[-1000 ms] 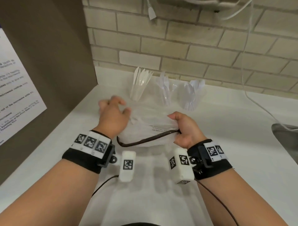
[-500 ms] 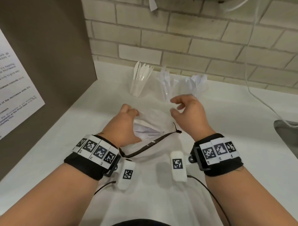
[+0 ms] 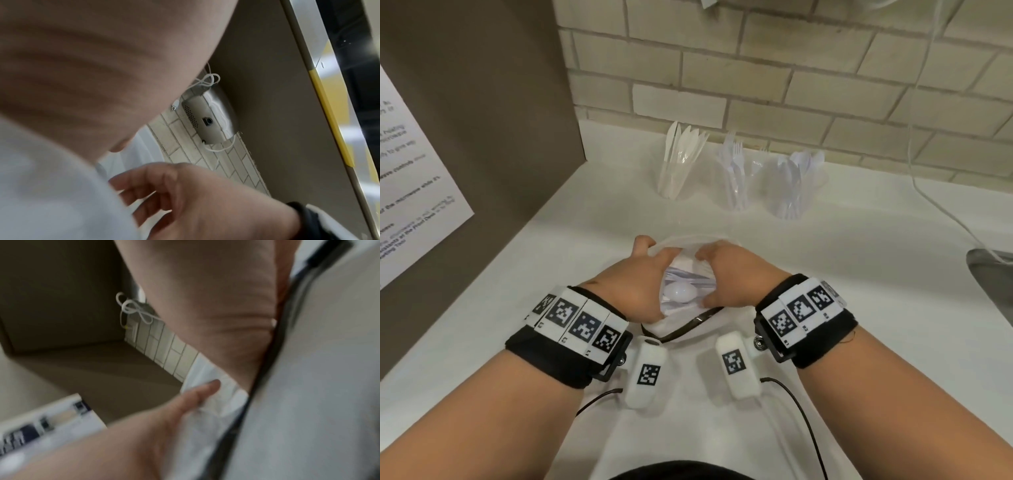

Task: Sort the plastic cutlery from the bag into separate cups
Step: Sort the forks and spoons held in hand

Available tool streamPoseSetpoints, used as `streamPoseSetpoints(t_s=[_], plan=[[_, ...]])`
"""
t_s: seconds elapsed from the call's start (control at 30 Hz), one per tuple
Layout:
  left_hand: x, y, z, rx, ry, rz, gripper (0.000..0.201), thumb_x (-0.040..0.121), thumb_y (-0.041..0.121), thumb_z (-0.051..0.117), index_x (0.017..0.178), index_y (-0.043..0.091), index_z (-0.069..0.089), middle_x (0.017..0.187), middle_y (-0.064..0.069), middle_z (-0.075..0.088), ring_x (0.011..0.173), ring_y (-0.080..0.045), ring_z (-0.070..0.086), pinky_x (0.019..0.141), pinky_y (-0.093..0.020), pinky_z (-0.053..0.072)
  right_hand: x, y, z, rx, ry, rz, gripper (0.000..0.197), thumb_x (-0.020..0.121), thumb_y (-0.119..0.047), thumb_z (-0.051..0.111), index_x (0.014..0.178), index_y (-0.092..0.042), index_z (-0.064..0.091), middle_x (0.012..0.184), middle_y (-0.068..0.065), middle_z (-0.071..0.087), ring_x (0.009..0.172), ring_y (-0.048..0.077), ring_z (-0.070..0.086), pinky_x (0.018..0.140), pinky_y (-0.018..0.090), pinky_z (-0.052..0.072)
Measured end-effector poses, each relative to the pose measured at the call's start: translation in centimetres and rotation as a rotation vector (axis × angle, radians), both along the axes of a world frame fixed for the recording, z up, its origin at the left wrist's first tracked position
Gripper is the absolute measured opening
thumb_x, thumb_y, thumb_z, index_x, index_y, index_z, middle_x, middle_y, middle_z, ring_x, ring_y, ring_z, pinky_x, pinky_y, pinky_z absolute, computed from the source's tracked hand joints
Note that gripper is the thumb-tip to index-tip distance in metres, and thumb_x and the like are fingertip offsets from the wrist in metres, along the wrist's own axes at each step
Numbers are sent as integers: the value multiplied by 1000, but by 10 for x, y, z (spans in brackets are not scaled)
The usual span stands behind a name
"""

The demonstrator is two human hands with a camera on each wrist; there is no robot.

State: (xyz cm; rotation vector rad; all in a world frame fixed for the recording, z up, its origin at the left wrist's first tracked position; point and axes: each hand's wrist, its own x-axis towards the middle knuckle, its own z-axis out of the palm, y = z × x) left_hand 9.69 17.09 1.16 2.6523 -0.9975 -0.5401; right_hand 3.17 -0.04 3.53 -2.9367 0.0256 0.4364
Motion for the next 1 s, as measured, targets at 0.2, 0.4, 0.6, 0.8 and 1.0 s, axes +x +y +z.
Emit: streamPoseSetpoints(t_s=[0.2, 0.4, 0.6, 0.8, 1.0], plan=[[9, 5, -21, -80, -9, 59, 98, 60, 47, 75, 141, 40, 20, 148, -2, 12, 128, -28, 43, 96, -35, 49, 1, 8, -10, -62, -10, 85, 53, 73, -26, 75, 121, -16, 53, 115, 5, 54, 104, 25, 56, 83, 32, 48], [12, 10, -27, -75, 11, 49, 98, 58, 42, 76, 140, 44, 23, 152, -1, 14, 129, -27, 42, 99, -32, 47, -1, 15, -20, -121, -42, 103, 41, 80, -32, 68, 116, -19, 56, 107, 2, 61, 99, 25, 59, 70, 31, 44], [13, 14, -20, -64, 53, 88, 93, 60, 43, 75, 137, 51, 23, 139, 4, 31, 115, -26, 51, 95, -27, 46, 1, 12, -12, -59, -15, 89, 36, 80, -36, 66, 112, -20, 60, 106, -1, 59, 88, 18, 51, 71, 28, 40], [5, 11, -13, -113, 67, 74, 94, 64, 32, 79, 141, 39, 27, 123, 0, 34, 104, -22, 56, 90, -23, 44, -1, 13, -16, -60, 39, 101, 36, 83, -34, 64, 116, -20, 59, 114, 2, 59, 102, 24, 57, 72, 28, 39], [9, 18, -12, -85, 85, 59, 85, 57, 48, 72, 132, 50, 31, 120, 7, 41, 107, -19, 53, 95, -29, 47, -3, 1, -4, 152, 1, 73, 37, 82, -34, 72, 111, -15, 63, 105, 3, 65, 92, 20, 59, 73, 24, 37]])
